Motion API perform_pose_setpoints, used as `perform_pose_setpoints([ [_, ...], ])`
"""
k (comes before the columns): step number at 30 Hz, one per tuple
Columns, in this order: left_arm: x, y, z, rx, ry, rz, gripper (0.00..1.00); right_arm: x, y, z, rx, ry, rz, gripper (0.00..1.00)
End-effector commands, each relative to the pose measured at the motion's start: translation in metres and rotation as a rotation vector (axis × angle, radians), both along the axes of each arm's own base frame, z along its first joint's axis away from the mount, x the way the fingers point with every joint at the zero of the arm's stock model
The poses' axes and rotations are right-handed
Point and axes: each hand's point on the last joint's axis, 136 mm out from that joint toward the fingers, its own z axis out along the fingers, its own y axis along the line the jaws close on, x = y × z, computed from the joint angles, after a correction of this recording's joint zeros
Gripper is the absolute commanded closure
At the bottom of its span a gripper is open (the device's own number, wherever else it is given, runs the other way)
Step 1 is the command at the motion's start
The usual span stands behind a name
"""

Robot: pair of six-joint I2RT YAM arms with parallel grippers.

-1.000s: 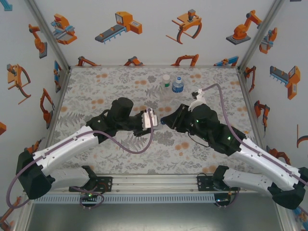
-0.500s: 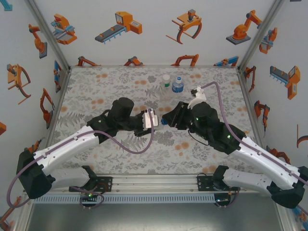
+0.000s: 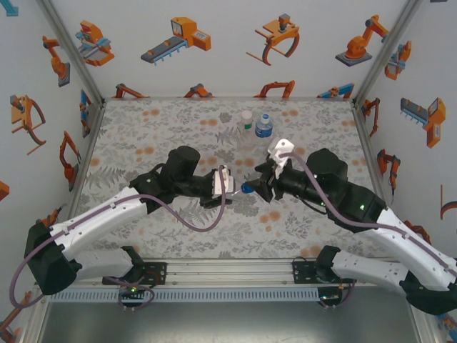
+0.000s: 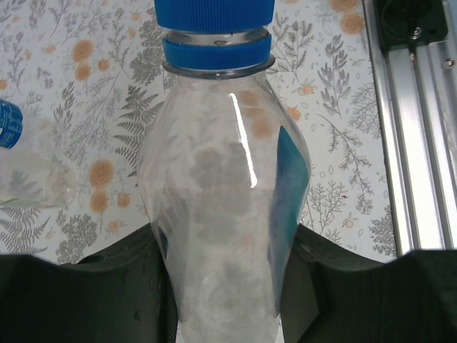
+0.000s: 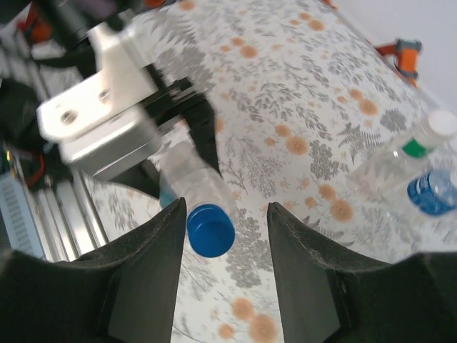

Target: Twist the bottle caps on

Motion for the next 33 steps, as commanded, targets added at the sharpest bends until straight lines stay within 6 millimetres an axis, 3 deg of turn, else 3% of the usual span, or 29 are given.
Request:
perform_pose_setpoints([
  [1, -0.014, -0.004, 0.019, -0.050, -0.002, -0.088, 1.00, -0.040, 0.002, -0.012, -0.141, -0.139, 0.277, 0.51],
  [5, -0.017, -0.007, 0.021, -0.056, 0.001, -0.119, 1.00, -0.052, -0.001, -0.021, -0.197, -0.217, 0.369, 0.51],
  [23, -0.024, -0.008, 0.019, -0.049, 0.018, -0.169, 1.00, -0.031, 0.005, -0.030, -0.229, -0.223, 0.286, 0.52],
  [33, -0.024, -0.008, 0.020, -0.051, 0.016, -0.172, 1.00, -0.027, 0.008, -0.034, -0.222, -0.162, 0.264, 0.64],
])
